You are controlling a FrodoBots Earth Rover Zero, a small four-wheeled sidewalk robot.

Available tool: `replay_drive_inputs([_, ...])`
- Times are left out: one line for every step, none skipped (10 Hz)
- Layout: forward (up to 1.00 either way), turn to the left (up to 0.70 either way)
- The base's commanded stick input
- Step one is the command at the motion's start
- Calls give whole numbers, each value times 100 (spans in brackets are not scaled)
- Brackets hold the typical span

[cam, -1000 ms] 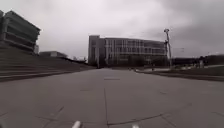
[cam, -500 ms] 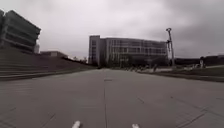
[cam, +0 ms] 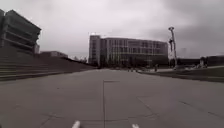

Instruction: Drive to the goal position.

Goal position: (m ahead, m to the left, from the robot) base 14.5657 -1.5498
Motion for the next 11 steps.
replay_drive_inputs([70, 0])
replay_drive_inputs([70, 0])
replay_drive_inputs([70, 0])
replay_drive_inputs([70, 0])
replay_drive_inputs([70, 0])
replay_drive_inputs([70, 0])
replay_drive_inputs([70, 0])
replay_drive_inputs([70, 0])
replay_drive_inputs([70, 0])
replay_drive_inputs([70, 0])
replay_drive_inputs([70, 0])
